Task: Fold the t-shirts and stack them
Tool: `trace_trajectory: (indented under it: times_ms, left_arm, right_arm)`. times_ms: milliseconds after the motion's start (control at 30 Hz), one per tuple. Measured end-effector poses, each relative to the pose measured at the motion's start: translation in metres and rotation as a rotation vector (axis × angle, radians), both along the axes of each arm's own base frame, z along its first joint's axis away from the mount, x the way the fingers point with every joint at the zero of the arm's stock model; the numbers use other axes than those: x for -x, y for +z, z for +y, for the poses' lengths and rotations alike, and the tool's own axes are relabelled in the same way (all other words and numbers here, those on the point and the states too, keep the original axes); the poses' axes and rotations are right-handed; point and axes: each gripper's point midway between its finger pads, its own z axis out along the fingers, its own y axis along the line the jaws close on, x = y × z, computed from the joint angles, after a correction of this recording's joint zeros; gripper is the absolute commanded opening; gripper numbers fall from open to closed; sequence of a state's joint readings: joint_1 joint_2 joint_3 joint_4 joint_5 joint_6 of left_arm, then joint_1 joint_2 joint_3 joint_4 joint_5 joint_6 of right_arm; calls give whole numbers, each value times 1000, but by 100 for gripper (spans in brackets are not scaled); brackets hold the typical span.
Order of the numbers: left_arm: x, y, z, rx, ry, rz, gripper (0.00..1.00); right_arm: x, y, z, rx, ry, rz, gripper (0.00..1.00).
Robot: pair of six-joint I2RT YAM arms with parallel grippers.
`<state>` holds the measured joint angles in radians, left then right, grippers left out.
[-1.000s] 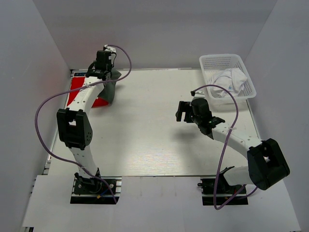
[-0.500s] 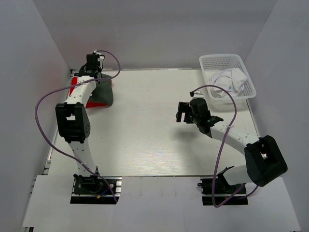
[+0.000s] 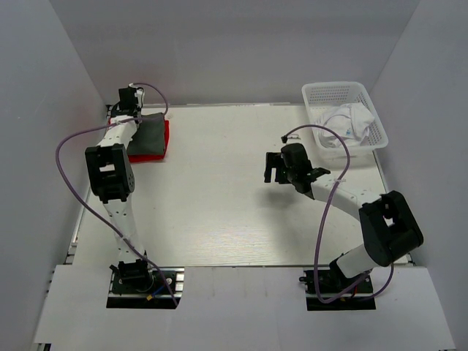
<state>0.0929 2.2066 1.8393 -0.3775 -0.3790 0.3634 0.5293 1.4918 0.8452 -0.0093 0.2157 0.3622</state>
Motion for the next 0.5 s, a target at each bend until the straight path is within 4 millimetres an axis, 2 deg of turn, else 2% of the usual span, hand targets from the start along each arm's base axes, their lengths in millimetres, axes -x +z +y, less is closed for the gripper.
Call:
trace_trajectory:
  times_ms: [67,100,133,233,333,500]
  left_arm:
    - [-1,-5,9,-5,32,7,22]
    - [-2,-6,13,-6,51,5,67]
    - [-3,-5,16,-8,61,4,99]
    - [-3,2,26,8,128,-20,99]
    - [-5,22,34,31,185,-69,99]
    - [-4,42,29,145,244,-135,99]
  right_arm:
    - [-1,-1,1,6,1,9,90]
    - [-2,-1,1,7,1,12,90]
    - [-3,-1,2,9,2,13,90]
    - [-4,2,3,8,4,11,90]
    - [-5,4,3,7,5,8,90]
    - [-2,12,4,-6,14,-3,90]
